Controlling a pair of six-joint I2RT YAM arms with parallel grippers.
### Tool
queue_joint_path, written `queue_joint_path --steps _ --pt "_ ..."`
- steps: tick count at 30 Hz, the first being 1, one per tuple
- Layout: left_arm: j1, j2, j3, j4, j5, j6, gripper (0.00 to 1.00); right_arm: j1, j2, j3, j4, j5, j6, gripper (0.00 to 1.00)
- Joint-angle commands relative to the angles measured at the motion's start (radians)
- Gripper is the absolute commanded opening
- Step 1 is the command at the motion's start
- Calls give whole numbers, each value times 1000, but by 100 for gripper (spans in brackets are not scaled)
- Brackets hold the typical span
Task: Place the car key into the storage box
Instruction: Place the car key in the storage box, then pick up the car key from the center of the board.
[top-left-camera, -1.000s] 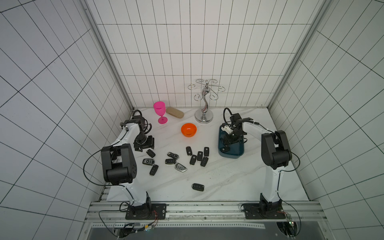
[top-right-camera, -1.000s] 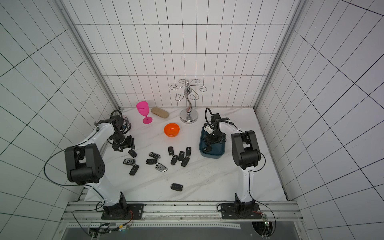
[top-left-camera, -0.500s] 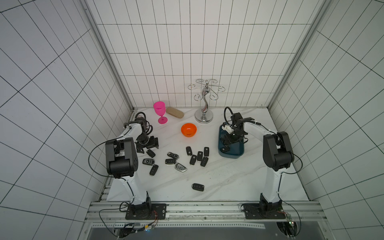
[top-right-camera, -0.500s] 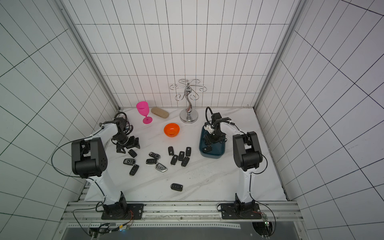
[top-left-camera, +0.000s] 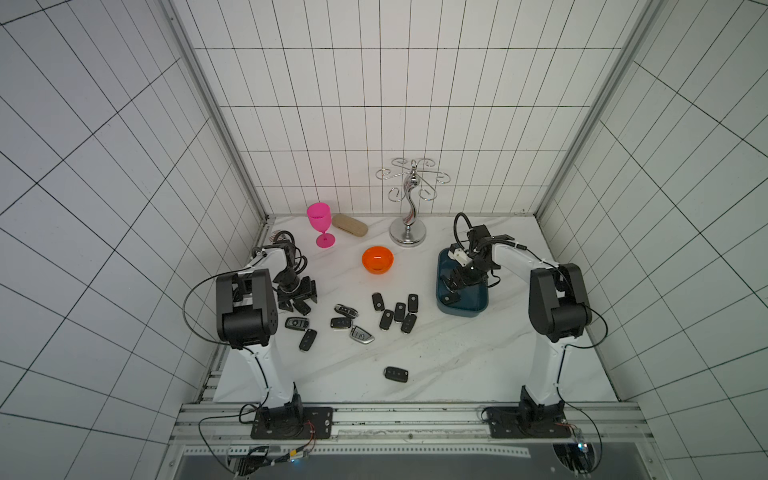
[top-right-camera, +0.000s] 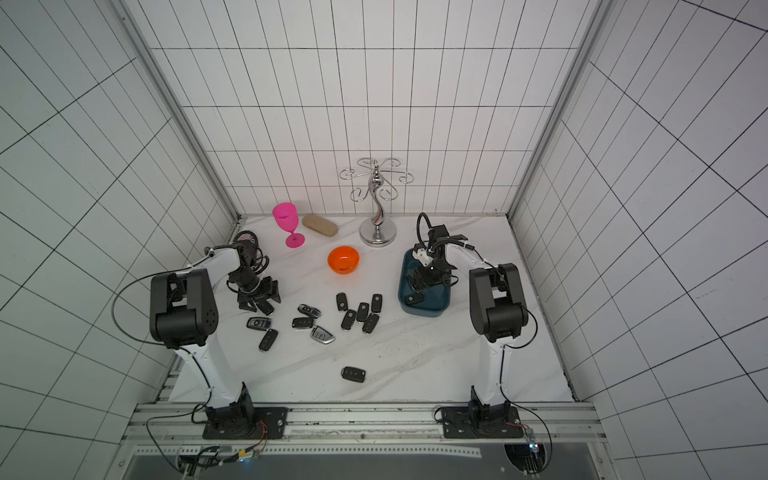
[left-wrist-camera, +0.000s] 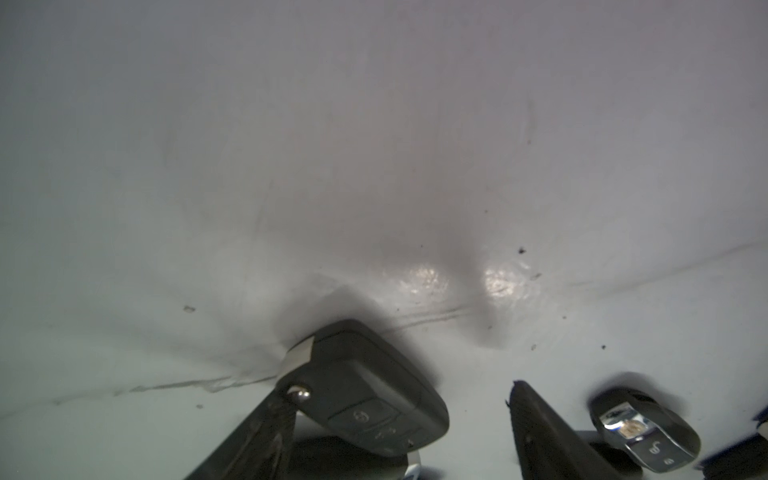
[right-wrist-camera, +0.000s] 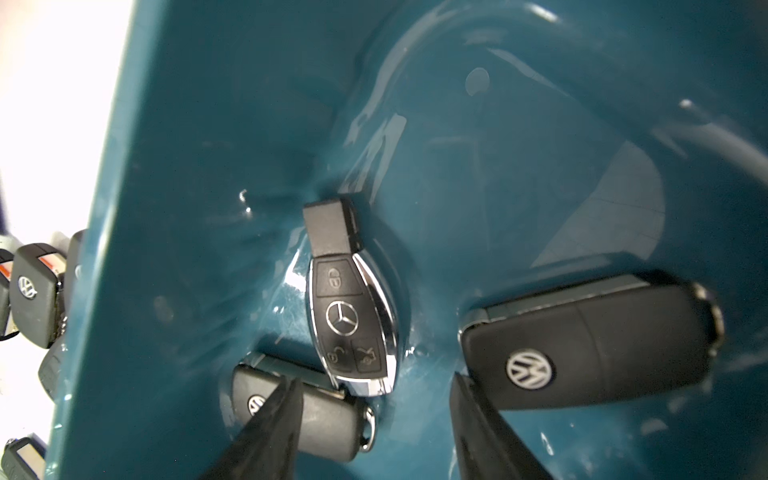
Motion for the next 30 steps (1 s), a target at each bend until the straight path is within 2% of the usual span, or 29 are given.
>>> queue_joint_path --steps 1,6,11,12,14,20,24,28,30 --pt "4 12 -4 6 14 -4 72 -18 -43 -27 -12 -25 -7 60" --pt "4 6 -7 7 13 -3 62 -21 -47 -26 -14 -33 -4 60" --pt "5 36 -5 4 -14 0 61 -23 -56 -24 -18 -46 1 60" --pt "4 44 -2 4 -11 2 54 -23 -56 -25 -18 -47 1 60" --pt "4 60 11 -4 -19 3 48 -24 -58 -27 -19 -49 0 60" --pt "4 72 15 -5 -36 11 36 -31 -65 -31 -19 -60 -4 60" --pt "4 74 33 -13 27 27 28 -37 -77 -27 -21 -80 -15 61" --pt "3 54 55 -11 94 50 26 -41 -101 -29 -28 -94 -33 63" --pt "1 30 58 -1 146 85 27 -42 -122 -32 -25 -94 -38 71"
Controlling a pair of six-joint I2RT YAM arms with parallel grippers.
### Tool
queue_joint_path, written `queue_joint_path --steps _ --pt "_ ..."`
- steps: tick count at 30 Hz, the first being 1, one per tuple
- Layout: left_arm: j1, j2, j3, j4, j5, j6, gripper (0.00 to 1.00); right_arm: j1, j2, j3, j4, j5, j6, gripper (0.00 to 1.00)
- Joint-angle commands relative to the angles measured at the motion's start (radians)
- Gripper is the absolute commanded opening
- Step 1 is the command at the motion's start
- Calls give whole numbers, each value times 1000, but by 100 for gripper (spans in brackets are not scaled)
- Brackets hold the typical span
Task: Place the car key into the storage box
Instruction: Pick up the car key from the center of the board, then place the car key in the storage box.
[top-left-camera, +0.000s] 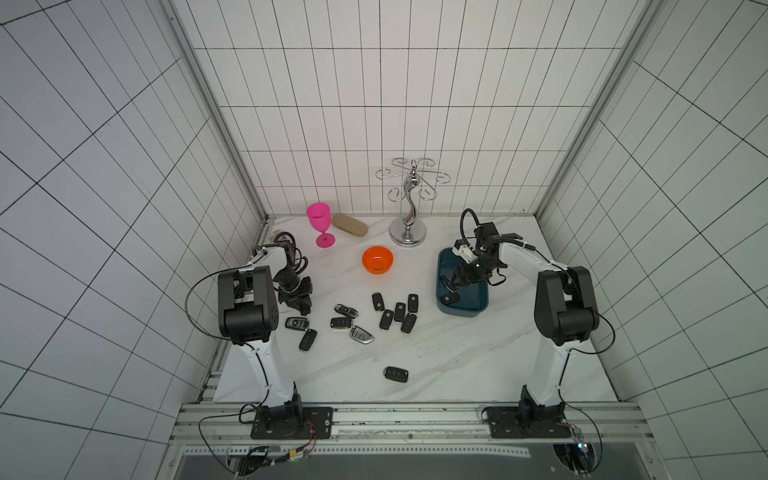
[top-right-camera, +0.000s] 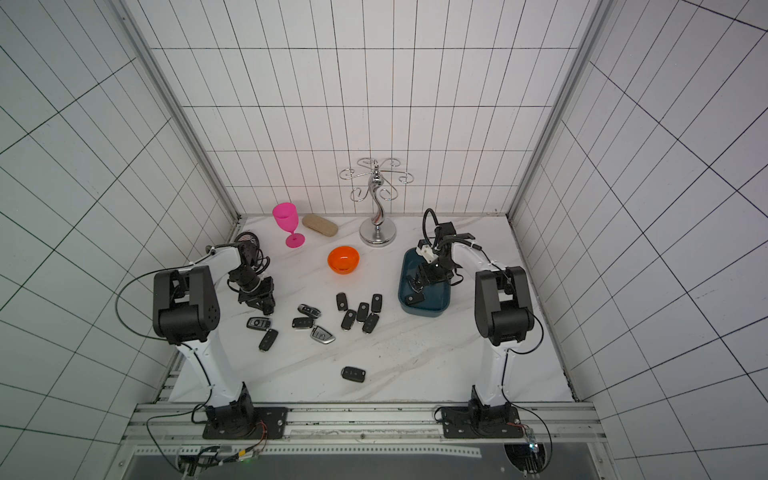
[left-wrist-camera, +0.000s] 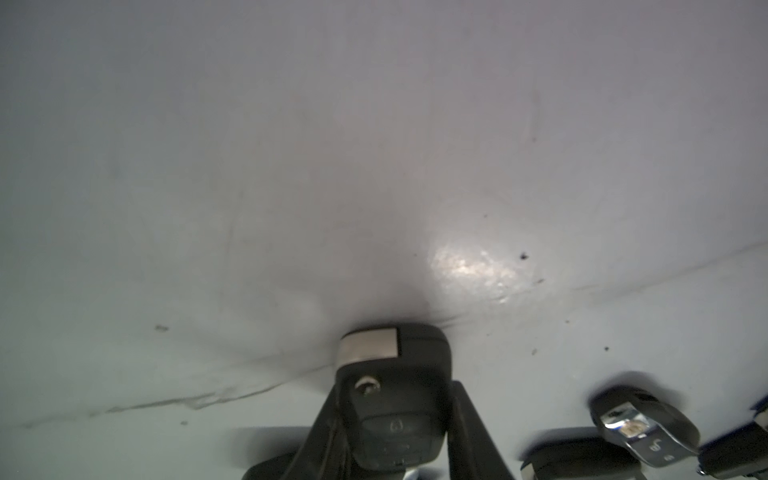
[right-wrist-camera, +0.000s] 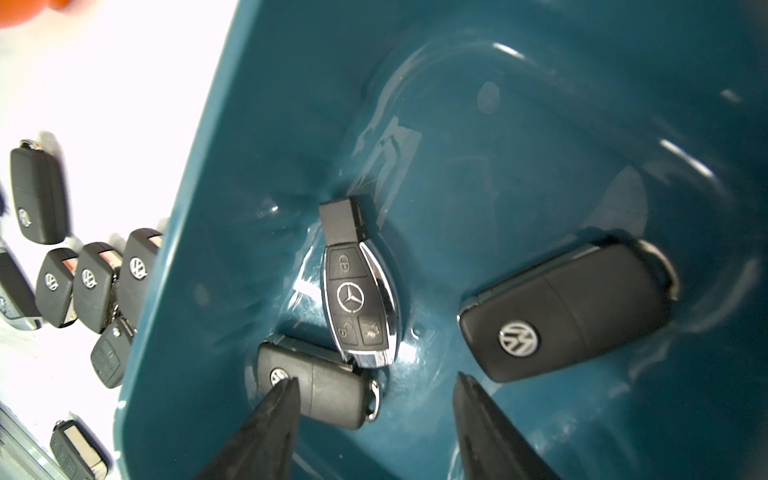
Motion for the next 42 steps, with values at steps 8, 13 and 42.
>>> queue_joint_path --steps 8,13,42 --pt "-53 -165 76 45 209 209 27 -11 -127 40 -83 -102 -21 87" --pt "-203 -308 73 99 210 349 29 -5 -159 74 -127 -284 3 99" --pt "-814 -259 199 301 -98 395 28 167 8 234 -202 -802 136 78"
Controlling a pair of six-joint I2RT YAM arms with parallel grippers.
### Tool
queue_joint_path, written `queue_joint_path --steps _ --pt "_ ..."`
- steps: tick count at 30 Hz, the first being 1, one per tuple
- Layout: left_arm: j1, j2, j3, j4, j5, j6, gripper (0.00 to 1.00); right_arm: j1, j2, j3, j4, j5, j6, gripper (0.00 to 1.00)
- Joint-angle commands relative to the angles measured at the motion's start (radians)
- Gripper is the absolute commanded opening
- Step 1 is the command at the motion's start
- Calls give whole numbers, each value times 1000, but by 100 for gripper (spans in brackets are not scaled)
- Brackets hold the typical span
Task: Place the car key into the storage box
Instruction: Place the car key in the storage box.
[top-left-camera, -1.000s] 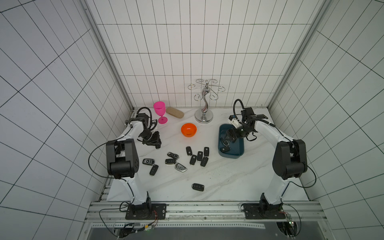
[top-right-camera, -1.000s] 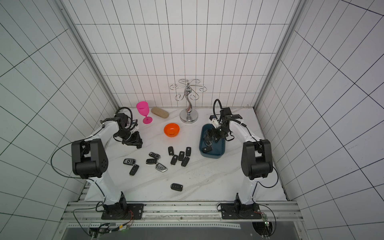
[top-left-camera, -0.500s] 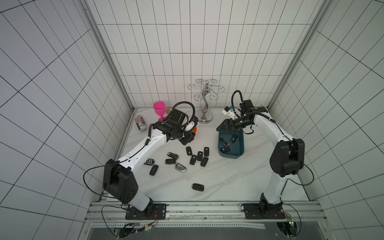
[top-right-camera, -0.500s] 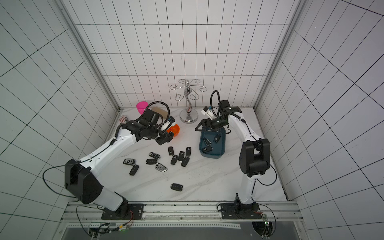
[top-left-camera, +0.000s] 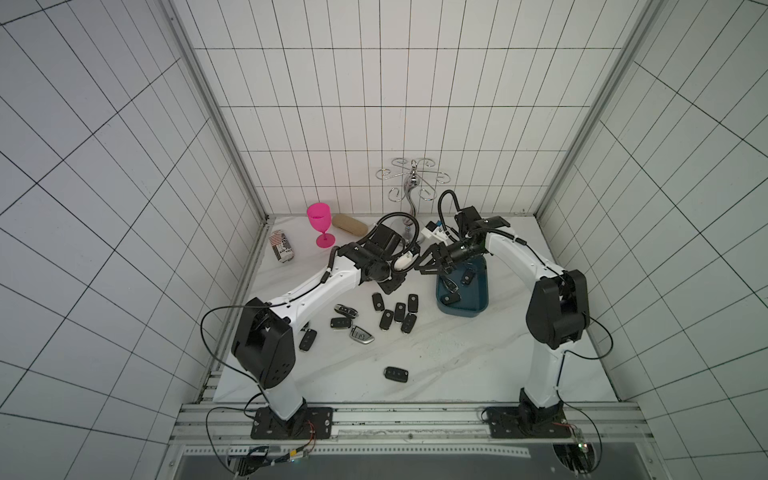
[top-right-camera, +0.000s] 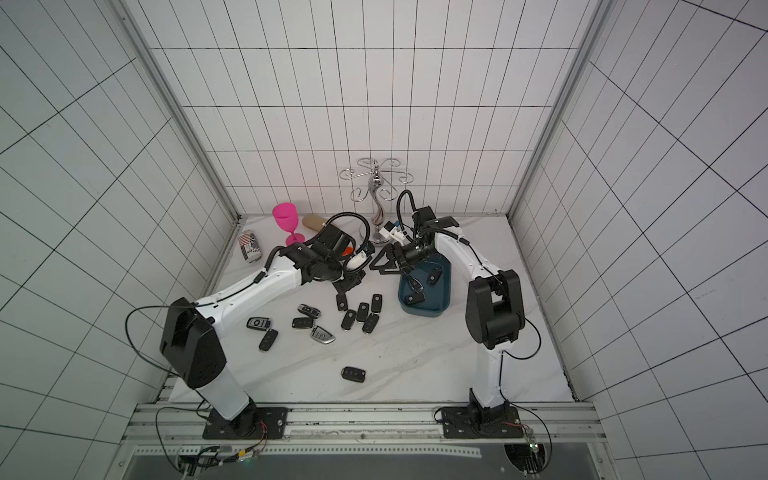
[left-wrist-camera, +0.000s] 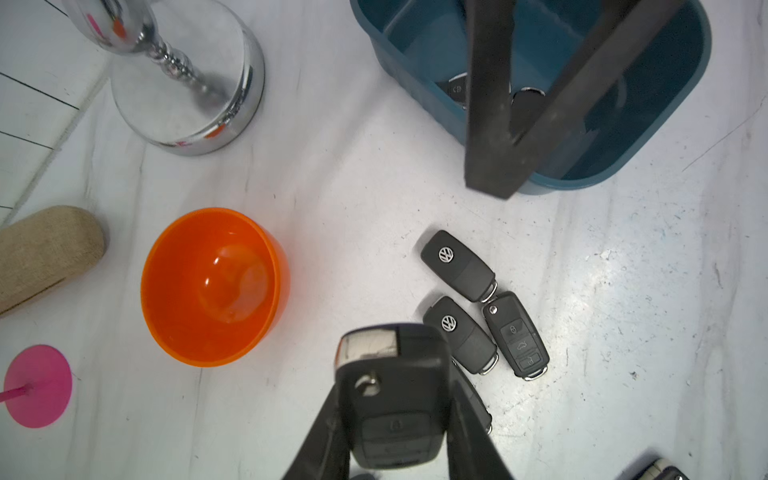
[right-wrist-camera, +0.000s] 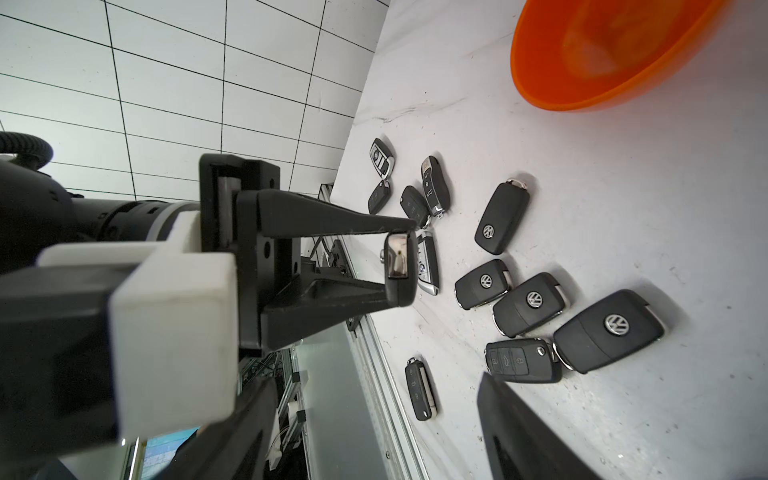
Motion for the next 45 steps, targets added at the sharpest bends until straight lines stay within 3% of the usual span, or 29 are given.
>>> queue_joint_path --steps 1,26,30,33,38,41,43,45 --pt "-11 16 69 36 3 -20 28 10 -2 -23 9 -34 -3 77" --pt "-92 60 173 -10 49 -30 29 30 55 -7 12 -4 -24 52" --pt "-96 73 190 -23 55 -31 29 36 60 -10 11 -6 -26 41" --pt "-98 81 195 -31 60 -32 29 38 58 -10 11 -4 -28 27" --pt "-98 95 198 -33 52 -34 31 37 55 -13 11 -7 -31 11" --pt "-98 108 202 -35 46 -33 44 37 54 -13 11 -3 -31 3" --pt "-98 118 207 -45 43 -24 65 38 52 -14 11 3 -31 2" --pt "-98 127 218 -67 37 -16 80 35 53 -14 12 7 -31 2"
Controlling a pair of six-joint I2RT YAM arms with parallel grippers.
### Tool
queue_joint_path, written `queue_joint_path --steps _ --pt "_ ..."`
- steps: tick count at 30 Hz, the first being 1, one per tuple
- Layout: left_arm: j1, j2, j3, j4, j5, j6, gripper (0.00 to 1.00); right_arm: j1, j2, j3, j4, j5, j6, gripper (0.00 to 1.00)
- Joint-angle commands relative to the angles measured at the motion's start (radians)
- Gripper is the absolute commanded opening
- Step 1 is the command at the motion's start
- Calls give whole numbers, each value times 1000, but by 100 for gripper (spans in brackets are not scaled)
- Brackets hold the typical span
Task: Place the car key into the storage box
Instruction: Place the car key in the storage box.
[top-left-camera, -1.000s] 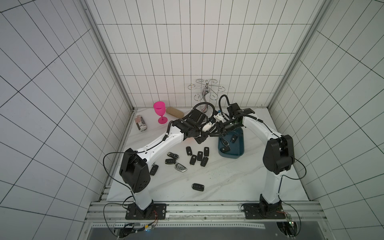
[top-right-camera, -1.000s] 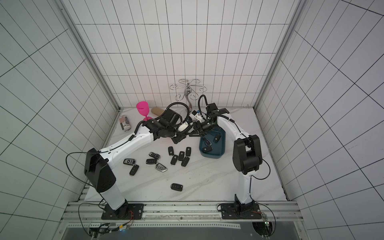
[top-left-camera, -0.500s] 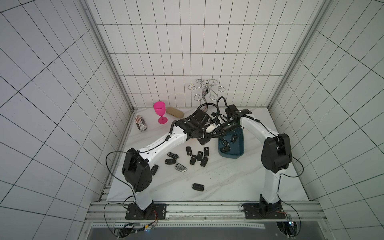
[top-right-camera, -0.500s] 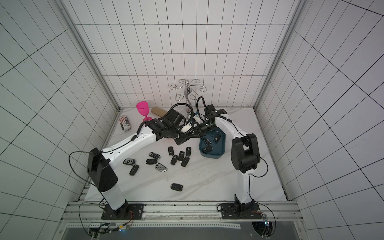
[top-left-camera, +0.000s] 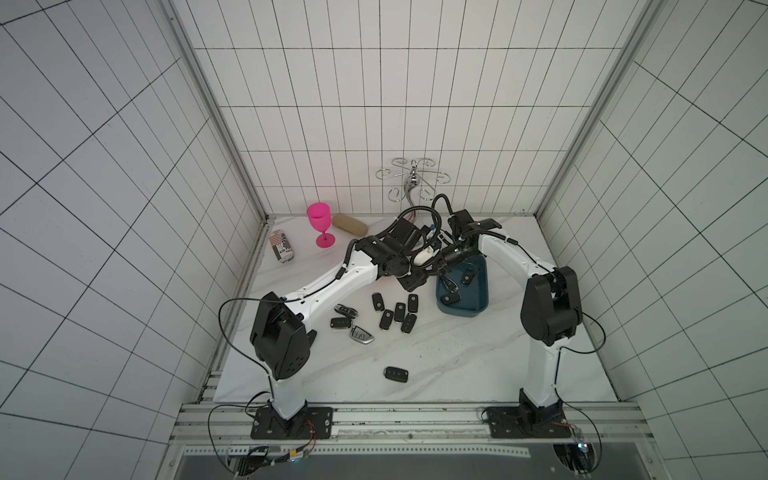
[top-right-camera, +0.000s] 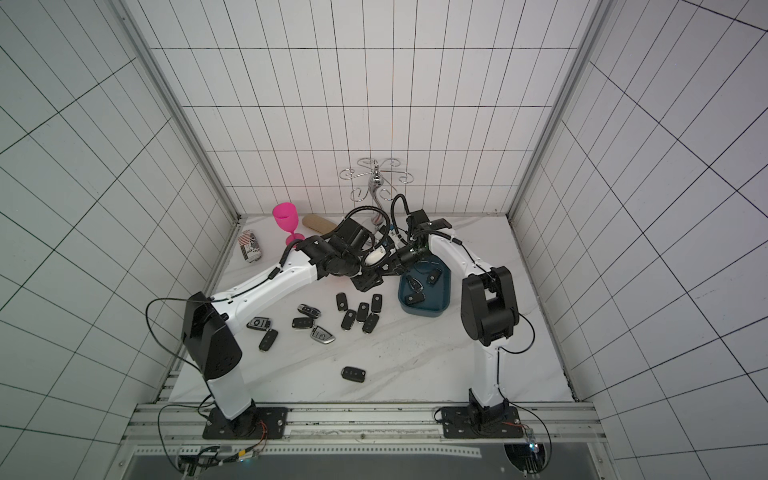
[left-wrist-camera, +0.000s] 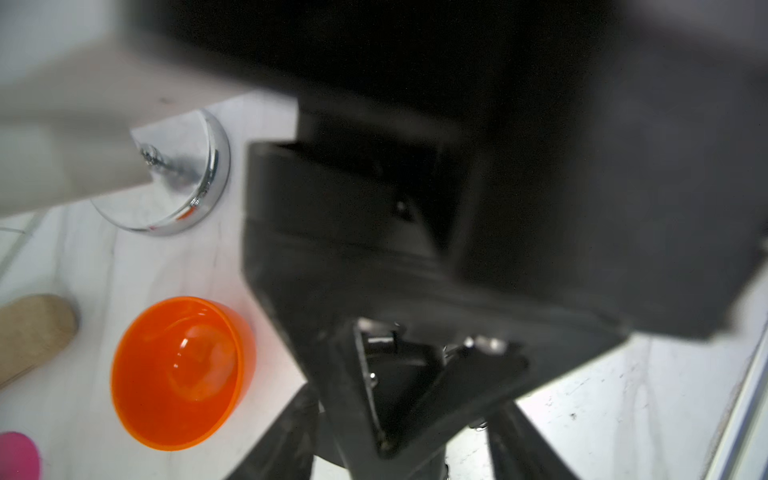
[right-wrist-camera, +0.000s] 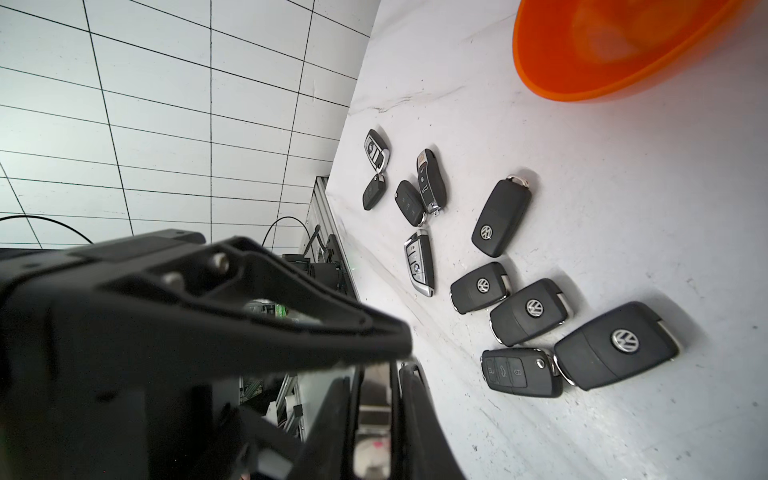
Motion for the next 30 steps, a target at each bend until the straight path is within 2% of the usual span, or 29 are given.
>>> queue_joint_path --steps 1,5,7,9,14,17,22,30 --pt "-6 22 36 -23 -1 22 82 2 11 -13 -9 -4 -21 2" --pt "4 -16 5 -23 -17 32 83 -31 22 -3 -9 44 -23 2" --pt "31 -62 -26 -13 -4 28 83 -80 40 7 -9 72 -23 2" --pt "84 -113 -53 -15 49 14 83 -132 56 31 -31 161 -42 2" --pt "323 -204 -137 -22 122 -51 84 -217 20 4 -30 492 -92 2" --pt "471 -198 -155 -98 123 -69 84 -229 -31 -85 27 614 -79 2" --pt "620 -209 -259 -162 75 -108 84 -230 -48 -183 108 689 -66 2" --pt "695 -273 -407 -211 17 -91 84 -218 41 -117 65 766 -70 3"
